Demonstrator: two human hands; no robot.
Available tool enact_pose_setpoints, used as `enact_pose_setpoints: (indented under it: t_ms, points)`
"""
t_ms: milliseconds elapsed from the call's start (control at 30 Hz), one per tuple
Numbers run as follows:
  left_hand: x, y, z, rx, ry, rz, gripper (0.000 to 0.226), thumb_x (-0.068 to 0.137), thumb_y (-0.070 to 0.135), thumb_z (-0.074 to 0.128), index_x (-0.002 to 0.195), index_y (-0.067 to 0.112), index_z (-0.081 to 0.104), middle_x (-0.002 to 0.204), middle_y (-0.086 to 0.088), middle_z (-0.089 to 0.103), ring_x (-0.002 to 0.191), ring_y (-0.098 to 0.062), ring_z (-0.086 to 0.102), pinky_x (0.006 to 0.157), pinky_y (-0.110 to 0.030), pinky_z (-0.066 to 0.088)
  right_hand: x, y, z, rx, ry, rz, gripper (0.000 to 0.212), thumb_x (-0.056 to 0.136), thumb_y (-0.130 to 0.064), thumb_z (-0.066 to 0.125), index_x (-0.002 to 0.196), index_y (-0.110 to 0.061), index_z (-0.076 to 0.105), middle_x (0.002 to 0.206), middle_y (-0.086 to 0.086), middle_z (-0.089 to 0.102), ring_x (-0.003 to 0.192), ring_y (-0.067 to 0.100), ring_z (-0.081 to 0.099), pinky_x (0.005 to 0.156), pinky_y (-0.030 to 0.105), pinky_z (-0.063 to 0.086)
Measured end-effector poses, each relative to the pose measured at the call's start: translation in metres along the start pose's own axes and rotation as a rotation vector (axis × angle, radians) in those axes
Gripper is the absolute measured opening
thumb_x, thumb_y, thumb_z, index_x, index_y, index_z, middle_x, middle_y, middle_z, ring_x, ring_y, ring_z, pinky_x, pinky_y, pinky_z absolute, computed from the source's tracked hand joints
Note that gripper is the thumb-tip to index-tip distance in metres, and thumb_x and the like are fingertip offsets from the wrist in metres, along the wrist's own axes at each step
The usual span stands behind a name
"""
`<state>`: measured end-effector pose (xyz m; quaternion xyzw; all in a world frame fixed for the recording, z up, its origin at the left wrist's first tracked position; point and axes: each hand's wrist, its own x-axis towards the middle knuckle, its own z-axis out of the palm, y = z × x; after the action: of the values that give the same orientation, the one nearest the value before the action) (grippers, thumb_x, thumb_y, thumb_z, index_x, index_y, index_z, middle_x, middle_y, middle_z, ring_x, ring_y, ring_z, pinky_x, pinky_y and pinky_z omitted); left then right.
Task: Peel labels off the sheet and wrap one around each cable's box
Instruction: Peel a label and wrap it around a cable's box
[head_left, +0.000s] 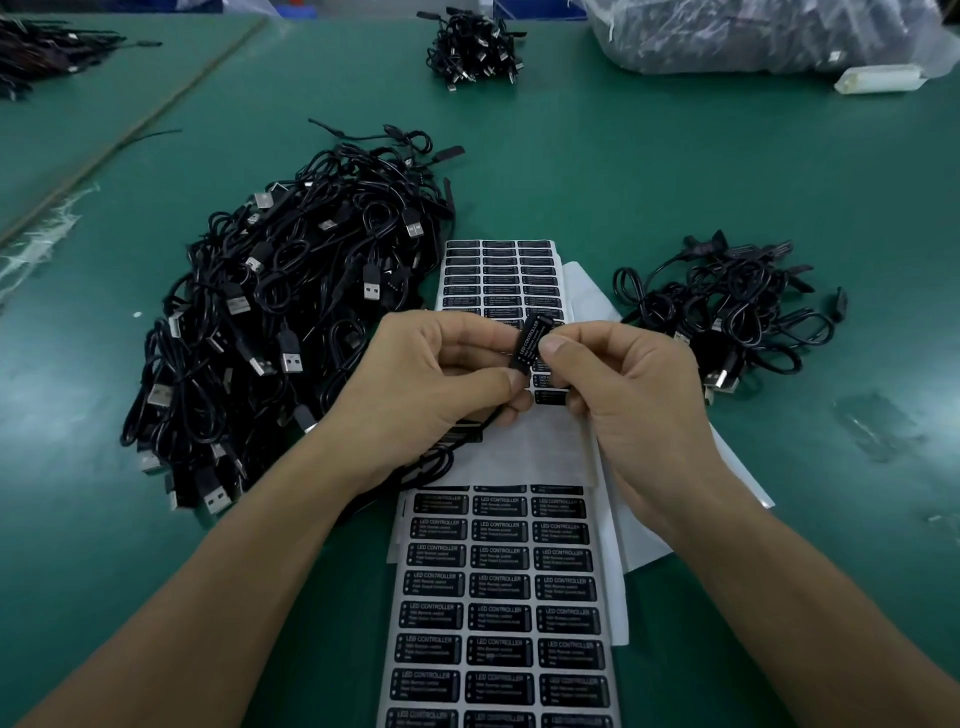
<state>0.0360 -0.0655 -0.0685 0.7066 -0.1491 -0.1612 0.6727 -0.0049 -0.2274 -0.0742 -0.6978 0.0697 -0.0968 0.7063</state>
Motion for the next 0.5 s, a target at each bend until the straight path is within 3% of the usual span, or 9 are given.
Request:
enact_pose_setpoints:
  t_ms: [500]
  points:
    - [0.0006,-0.0003,0.0011,0.006,0.013,0.001,0.019,0.083,-0.009,0.073,0.097,0.004,0.073,0.077,-0.013,0.076,0.063,-0.018,0.071,0.062,-0.021,0.058,0.0009,-0.0011,-0.0003,-0.016,-0.028,-0.012,0.022,0.092,-0.009,0.068,0.072,-0.018,0.072,0.057,-0.015,0.062,0.053,-0.004,0.052,0.056,0.009,0.044]
